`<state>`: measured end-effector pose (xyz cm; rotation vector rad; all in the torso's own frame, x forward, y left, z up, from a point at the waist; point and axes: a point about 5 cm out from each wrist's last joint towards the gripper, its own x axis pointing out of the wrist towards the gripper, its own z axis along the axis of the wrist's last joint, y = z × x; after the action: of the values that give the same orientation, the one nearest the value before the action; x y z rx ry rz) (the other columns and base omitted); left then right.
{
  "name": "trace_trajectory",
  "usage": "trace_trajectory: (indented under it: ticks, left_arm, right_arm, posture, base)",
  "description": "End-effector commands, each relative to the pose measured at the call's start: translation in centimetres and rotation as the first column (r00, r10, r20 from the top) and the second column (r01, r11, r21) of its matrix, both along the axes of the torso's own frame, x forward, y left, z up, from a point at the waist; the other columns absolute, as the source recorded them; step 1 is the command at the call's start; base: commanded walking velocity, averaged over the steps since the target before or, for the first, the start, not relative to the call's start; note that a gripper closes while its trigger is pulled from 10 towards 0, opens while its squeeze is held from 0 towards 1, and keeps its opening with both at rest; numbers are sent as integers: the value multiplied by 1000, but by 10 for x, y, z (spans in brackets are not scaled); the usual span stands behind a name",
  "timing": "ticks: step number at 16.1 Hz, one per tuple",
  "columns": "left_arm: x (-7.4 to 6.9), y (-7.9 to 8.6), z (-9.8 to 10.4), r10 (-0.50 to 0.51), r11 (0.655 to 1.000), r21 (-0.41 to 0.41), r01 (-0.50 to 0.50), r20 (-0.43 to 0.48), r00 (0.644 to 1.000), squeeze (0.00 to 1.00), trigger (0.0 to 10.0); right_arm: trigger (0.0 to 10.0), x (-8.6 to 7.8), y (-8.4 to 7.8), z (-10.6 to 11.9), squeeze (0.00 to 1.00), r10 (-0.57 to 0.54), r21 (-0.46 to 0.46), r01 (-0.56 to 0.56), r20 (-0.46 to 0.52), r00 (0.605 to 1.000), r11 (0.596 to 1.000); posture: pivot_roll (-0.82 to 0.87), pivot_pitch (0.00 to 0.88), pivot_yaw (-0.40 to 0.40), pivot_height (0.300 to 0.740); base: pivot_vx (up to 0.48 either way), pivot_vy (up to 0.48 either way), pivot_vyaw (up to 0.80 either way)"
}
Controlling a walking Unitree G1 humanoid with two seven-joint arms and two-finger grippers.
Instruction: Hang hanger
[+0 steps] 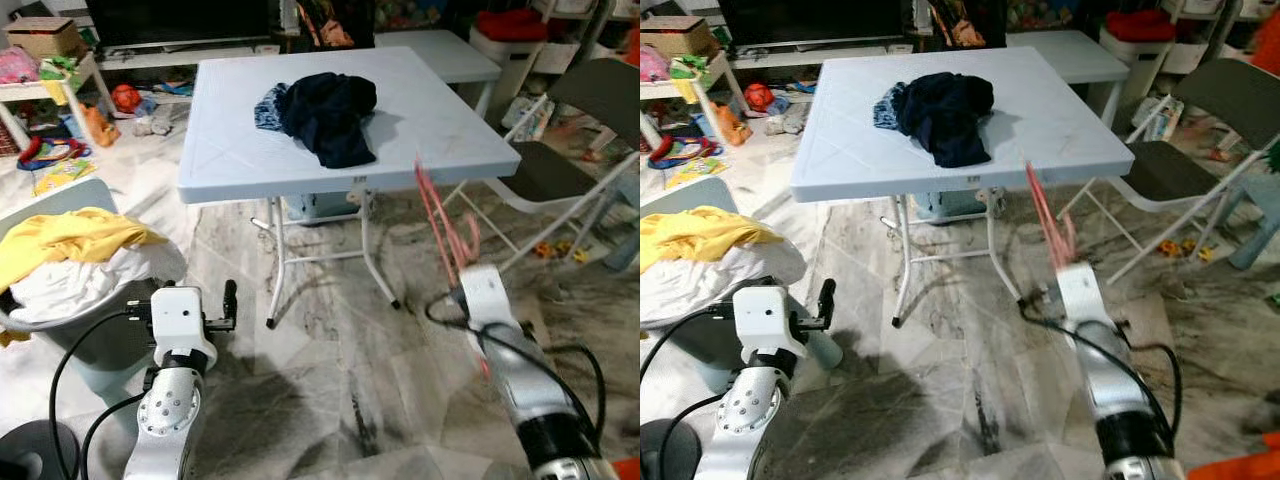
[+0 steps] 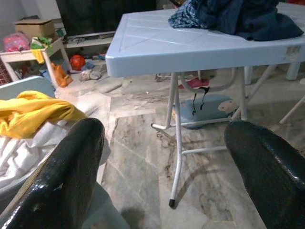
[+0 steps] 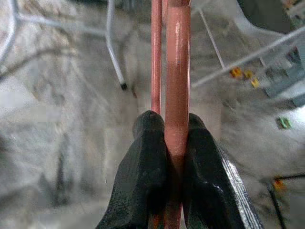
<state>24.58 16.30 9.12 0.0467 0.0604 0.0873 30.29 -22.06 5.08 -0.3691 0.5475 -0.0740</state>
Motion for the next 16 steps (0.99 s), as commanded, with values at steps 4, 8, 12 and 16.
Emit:
trace_trajectory:
  ticks: [4, 8, 12, 16]
  left_arm:
    - [7, -2, 1, -36, 999, 17, 36, -17, 999, 0, 10000]
    - [8, -11, -4, -145, 989, -27, 143, -70, 987, 0, 10000]
    - [10, -15, -5, -190, 982, -35, 188, -78, 979, 0, 10000]
    - [12, -15, -4, -197, 980, -47, 194, -81, 977, 0, 10000]
  right_arm:
    - [10000, 8, 8, 17, 0, -21, 14, 21, 43, 999, 1000]
    - [10000, 12, 19, 26, 0, -39, 99, 28, 115, 993, 995]
    - [10000, 13, 21, 27, 0, -59, 125, 45, 110, 992, 991]
    - [10000, 13, 20, 28, 0, -64, 120, 51, 109, 992, 992]
  posture:
    - [-73, 0, 10, 740]
    - [-70, 0, 16, 740]
    - [-72, 0, 20, 740]
    - [-72, 0, 22, 740]
  base:
    - [0, 0, 0]
    - [0, 0, 0]
    - [0, 0, -800]
    - [0, 0, -800]
